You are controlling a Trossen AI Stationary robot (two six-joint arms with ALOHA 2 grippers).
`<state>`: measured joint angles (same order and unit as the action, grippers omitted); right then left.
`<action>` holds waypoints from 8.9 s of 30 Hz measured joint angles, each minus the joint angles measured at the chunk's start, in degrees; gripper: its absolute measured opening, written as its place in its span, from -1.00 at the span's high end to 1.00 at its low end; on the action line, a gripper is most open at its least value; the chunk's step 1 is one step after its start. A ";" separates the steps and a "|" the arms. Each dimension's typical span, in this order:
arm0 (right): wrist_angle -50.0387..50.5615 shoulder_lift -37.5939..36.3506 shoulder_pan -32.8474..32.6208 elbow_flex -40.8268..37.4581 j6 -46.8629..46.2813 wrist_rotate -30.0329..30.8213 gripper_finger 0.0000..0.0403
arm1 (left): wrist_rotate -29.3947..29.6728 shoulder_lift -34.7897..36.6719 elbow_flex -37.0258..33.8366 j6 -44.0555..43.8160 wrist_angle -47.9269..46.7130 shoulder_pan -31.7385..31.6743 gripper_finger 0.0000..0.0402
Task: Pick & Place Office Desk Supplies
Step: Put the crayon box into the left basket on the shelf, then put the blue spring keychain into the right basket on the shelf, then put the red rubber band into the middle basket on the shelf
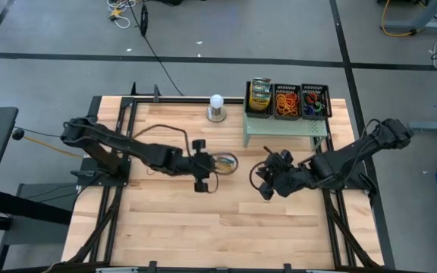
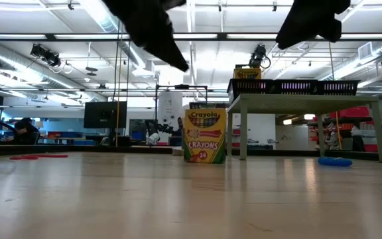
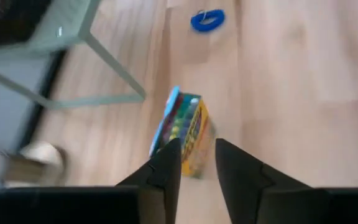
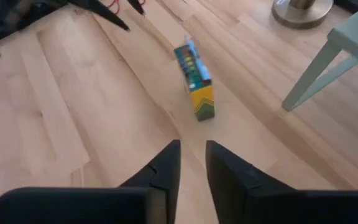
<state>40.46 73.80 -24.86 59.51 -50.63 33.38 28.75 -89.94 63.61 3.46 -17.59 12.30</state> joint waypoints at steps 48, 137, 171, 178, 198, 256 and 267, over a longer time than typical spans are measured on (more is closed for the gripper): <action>19.59 45.38 26.36 42.27 31.83 -24.63 -0.09 | -17.16 33.69 -56.13 -27.73 66.03 -10.91 0.95; 49.38 27.61 41.46 65.80 65.47 -13.71 0.21 | -15.71 33.65 -56.08 -34.15 63.61 -10.85 0.95; 7.31 -6.75 11.78 -19.76 -33.28 -20.09 0.86 | -16.98 33.46 -56.06 -28.49 63.70 -10.80 0.96; 0.93 -6.73 13.65 -26.13 -38.93 -20.39 0.45 | -16.15 32.12 -56.06 -29.92 63.53 -10.79 0.96; -11.30 -6.80 18.91 -37.27 -35.94 -19.21 0.70 | -15.23 26.83 -56.04 -31.03 65.81 -10.79 0.95; 38.86 -8.24 69.32 12.72 13.59 1.99 0.00 | -9.24 26.93 -56.08 -38.86 71.39 -10.95 0.95; 33.81 -15.51 38.49 15.02 12.07 3.88 0.89 | -11.39 32.12 -37.25 -42.56 13.41 -7.87 0.98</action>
<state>74.27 58.29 13.63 74.52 -38.56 37.26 17.36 -57.82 26.37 -39.10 -4.18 4.43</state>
